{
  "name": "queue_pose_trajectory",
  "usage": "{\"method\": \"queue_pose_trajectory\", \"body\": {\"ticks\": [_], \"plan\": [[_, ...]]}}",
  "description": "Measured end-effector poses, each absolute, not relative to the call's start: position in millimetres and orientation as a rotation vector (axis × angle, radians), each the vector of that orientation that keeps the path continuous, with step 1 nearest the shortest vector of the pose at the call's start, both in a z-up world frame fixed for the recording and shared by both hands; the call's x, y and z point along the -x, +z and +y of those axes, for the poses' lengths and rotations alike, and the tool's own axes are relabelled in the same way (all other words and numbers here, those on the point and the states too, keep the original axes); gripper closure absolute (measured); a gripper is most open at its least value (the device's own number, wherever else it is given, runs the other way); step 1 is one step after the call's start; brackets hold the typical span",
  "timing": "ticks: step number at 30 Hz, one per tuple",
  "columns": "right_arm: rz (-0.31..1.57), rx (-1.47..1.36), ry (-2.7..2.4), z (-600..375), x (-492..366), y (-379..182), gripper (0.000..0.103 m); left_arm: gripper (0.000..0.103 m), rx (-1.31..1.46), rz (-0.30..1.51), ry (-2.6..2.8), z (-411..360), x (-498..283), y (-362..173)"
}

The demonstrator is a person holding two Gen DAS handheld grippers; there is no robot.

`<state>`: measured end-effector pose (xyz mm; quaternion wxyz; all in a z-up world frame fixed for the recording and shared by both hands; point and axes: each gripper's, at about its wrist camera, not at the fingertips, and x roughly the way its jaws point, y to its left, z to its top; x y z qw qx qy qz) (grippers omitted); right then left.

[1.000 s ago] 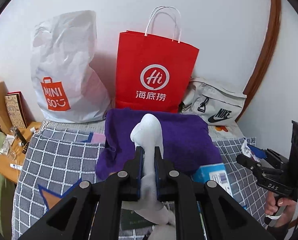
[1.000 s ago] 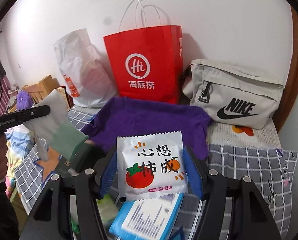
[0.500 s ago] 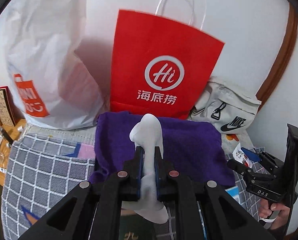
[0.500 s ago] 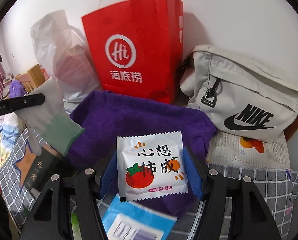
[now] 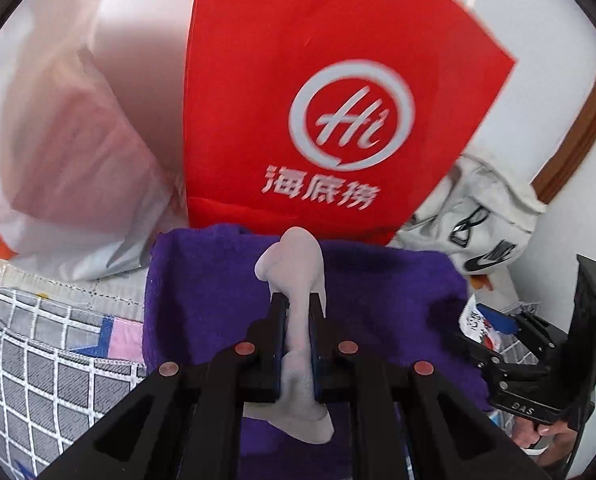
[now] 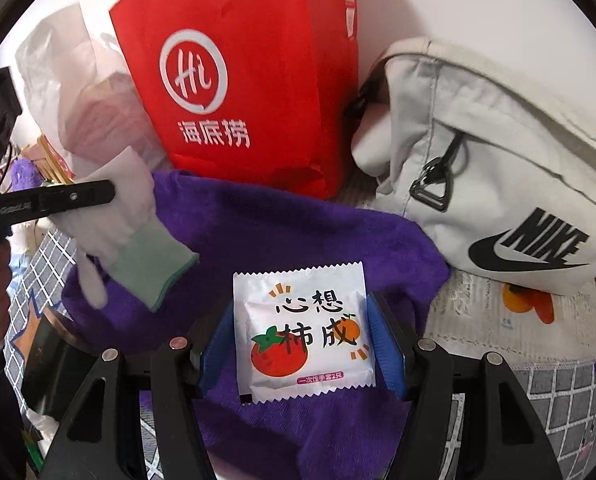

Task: Organize soft objects
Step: 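Carry the glove and the snack packet over the purple towel with both tools, then open both tools to drop the glove and packet onto the purple towel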

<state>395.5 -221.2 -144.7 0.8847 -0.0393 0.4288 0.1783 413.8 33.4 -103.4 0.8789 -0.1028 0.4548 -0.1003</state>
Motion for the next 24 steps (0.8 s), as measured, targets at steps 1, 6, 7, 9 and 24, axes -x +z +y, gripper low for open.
{"method": "queue_pose_trajectory", "body": {"ticks": [1, 6, 7, 9, 24], "plan": [[0.900, 0.090, 0.375, -220, -398, -148, 0.040, 0.093, 0.218, 0.959, -0.205, 35, -418, -108], [0.967, 0.092, 0.386, -220, -411, -166, 0.040, 0.093, 0.174, 1.008, -0.155, 39, -436, -128], [0.974, 0.099, 0.385, -220, -414, -169, 0.040, 0.093, 0.177, 1.019, -0.150, 40, -438, -132], [0.984, 0.106, 0.384, -220, -417, -172, 0.040, 0.093, 0.182, 1.029, -0.141, 42, -441, -137], [1.014, 0.040, 0.386, -221, -422, -173, 0.012, 0.050, 0.121, 1.039, -0.110, 38, -439, -141]]}}
